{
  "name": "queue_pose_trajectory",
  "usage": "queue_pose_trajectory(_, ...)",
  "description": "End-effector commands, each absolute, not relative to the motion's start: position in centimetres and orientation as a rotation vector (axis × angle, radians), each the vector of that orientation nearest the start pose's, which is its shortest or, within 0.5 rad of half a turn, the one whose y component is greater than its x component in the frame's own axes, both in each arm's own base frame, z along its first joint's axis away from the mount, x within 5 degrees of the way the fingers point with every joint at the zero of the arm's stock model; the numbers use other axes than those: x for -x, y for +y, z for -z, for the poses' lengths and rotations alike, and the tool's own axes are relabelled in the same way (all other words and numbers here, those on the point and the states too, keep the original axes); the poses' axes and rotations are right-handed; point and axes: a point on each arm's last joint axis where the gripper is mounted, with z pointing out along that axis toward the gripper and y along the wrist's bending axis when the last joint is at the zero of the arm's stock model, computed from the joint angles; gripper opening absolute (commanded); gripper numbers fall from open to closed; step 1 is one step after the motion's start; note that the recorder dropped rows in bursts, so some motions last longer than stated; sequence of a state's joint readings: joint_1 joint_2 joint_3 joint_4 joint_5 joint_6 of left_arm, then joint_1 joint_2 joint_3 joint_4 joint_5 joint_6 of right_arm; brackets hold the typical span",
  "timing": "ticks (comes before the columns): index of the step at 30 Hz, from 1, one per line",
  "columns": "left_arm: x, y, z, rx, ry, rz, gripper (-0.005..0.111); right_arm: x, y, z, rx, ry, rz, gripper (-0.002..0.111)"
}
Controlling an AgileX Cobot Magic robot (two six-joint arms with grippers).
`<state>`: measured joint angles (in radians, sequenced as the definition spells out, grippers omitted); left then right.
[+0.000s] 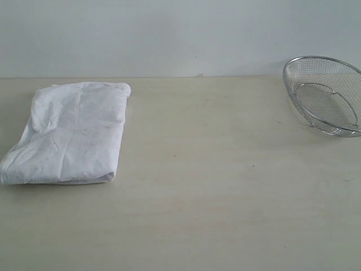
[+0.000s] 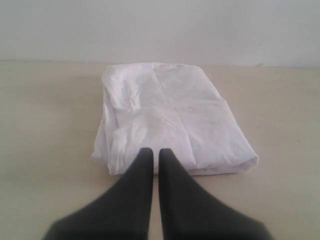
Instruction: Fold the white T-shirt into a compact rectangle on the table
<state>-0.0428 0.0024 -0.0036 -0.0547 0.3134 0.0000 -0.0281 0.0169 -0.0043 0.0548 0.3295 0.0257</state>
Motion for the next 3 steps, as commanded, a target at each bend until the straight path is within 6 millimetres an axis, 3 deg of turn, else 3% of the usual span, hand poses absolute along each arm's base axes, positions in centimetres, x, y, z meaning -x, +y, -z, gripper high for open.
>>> queue_pose_trajectory(1, -5.40, -0.37, -18.48, 0.006, 1.798, 0.086, 0.005, -5.47, -0.01, -18.36, -0.079, 1.813, -0.044, 0.000)
queue_pose_trajectory(3, -5.40, -0.37, -18.48, 0.006, 1.798, 0.086, 0.005, -5.47, -0.01, -18.36, -0.079, 1.813, -0.044, 0.000)
